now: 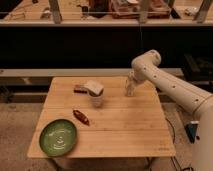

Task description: Knock the bottle over

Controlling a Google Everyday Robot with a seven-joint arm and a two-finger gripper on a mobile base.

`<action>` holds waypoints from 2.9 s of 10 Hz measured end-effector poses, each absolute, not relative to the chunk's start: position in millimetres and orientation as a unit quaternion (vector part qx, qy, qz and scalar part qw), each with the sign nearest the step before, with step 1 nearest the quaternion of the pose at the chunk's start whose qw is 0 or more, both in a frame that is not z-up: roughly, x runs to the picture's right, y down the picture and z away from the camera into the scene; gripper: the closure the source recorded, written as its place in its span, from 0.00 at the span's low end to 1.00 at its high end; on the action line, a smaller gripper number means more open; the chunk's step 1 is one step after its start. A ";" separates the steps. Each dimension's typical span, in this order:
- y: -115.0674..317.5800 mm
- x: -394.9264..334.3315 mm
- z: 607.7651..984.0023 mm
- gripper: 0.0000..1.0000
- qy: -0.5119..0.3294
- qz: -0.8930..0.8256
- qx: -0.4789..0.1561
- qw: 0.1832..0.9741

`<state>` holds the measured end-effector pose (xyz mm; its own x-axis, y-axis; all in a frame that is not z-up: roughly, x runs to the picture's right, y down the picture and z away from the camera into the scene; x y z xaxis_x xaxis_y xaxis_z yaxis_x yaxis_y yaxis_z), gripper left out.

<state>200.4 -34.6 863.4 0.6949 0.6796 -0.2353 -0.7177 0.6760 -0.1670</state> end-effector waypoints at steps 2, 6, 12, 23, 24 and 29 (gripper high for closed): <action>-29.5 192.2 861.7 0.93 0.076 0.382 -0.117 0.914; -28.9 181.2 862.7 0.93 0.073 0.381 -0.127 0.913; -21.4 265.6 869.3 0.93 0.098 0.465 -0.220 0.852; -0.1 252.2 913.2 0.93 -0.073 0.434 -0.113 0.891; -4.7 258.2 919.8 0.93 -0.075 0.434 -0.105 0.892; -51.5 266.9 935.1 0.93 -0.100 0.432 -0.046 0.895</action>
<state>266.9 -51.5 935.1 0.6061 0.7830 0.1395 -0.7646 0.6220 -0.1690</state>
